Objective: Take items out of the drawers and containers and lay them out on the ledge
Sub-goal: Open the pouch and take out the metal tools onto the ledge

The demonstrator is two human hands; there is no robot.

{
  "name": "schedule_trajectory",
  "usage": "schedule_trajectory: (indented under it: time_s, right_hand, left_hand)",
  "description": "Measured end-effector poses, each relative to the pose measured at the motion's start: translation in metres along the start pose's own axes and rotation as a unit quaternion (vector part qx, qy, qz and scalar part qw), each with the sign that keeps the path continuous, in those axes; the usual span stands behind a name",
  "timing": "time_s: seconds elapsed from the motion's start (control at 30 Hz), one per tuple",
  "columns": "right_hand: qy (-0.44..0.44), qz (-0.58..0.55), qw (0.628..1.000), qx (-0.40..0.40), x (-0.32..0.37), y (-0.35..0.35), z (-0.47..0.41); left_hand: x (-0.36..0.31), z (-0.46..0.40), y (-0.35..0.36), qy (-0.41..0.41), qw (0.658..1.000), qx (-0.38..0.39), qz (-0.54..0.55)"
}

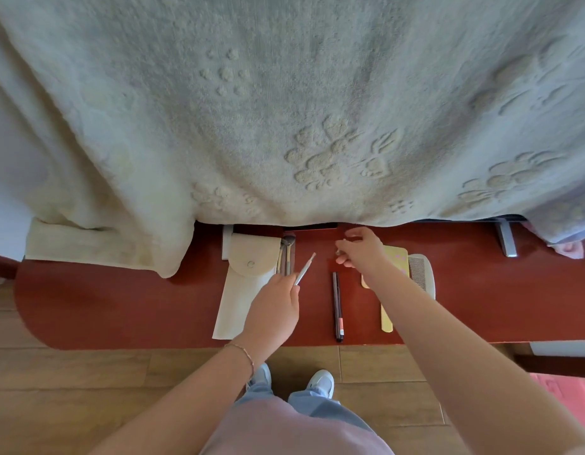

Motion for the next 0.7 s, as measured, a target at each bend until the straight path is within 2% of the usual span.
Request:
schedule_trajectory:
  time_s: [0.2, 0.33, 0.47, 0.7]
  right_hand:
    - [-0.062, 0.12, 0.991, 0.01, 0.015, 0.021, -0.01]
    - [-0.059, 0.187, 0.981, -0.012, 0.014, 0.037, -0.018]
    - [-0.05, 0.201, 0.978, -0.03, 0.006, 0.047, -0.019]
    - [-0.051, 0.274, 0.958, -0.07, 0.004, 0.047, -0.021]
  left_hand:
    - [-0.015, -0.003, 0.017, 0.094, 0.992, 0.016, -0.078]
    - [-0.022, -0.007, 0.028, 0.119, 0.983, 0.02, -0.14]
    - [-0.024, -0.013, 0.032, 0.141, 0.97, 0.023, -0.197]
    - [-0.02, -0.016, 0.034, 0.156, 0.964, 0.018, -0.216]
Point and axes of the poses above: each hand's wrist, its own z-axis away from the middle knuckle, its own y-axis out of the palm, x = y × z, the point moved 7 cm from there along -z, towards the middle knuckle, and after that the axes turned 11 degrees about -x, right-handed, at the moved point
